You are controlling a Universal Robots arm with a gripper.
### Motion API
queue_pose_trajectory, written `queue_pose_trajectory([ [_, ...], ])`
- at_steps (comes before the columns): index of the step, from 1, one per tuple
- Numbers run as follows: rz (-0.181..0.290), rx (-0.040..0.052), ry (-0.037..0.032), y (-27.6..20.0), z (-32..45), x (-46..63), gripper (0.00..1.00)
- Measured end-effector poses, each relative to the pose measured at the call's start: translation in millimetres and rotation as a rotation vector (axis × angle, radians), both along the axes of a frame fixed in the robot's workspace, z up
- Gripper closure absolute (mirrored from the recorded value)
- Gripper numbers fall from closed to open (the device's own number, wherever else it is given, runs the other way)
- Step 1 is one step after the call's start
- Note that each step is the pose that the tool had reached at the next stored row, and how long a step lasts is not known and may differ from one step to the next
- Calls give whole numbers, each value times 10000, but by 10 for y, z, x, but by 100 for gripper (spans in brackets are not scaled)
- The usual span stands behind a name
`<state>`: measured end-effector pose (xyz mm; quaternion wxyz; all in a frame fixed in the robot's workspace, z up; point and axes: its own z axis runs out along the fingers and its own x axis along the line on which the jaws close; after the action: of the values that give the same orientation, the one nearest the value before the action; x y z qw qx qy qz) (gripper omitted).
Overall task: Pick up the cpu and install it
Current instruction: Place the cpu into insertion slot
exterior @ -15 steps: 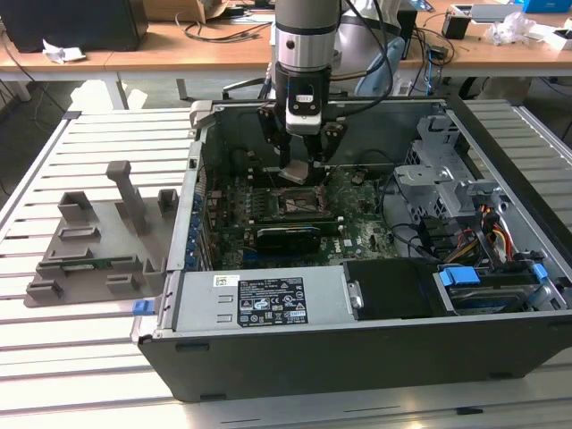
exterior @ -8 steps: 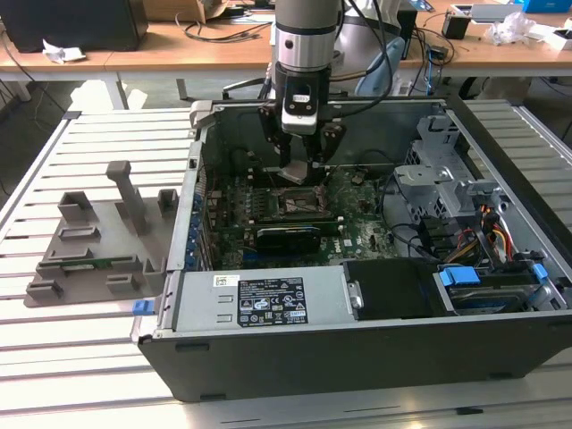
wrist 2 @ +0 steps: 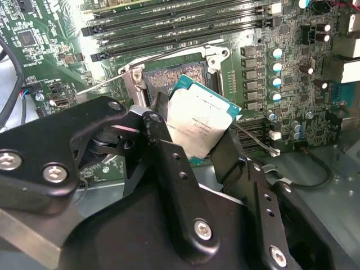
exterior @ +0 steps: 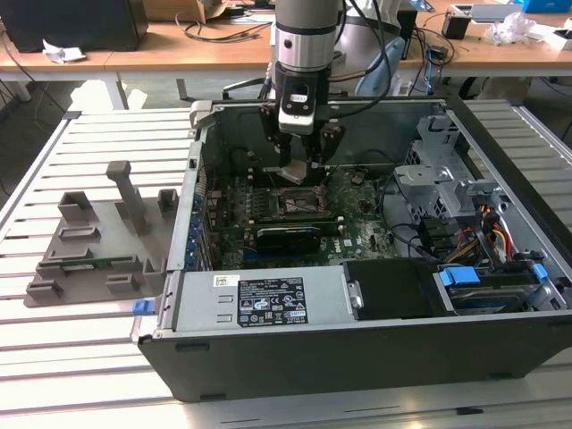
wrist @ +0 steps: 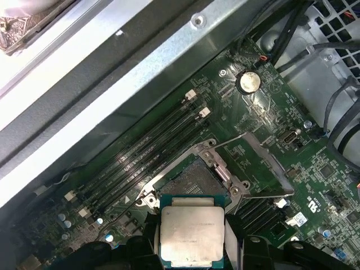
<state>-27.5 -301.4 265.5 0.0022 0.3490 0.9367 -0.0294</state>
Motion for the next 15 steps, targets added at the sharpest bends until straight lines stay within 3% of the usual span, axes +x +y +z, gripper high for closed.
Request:
queue_pose_trajectory([
  [9, -786, 0, 0, 0, 0, 2, 45],
  [15, -1068, -2, 0, 0, -1, 5, 45],
])
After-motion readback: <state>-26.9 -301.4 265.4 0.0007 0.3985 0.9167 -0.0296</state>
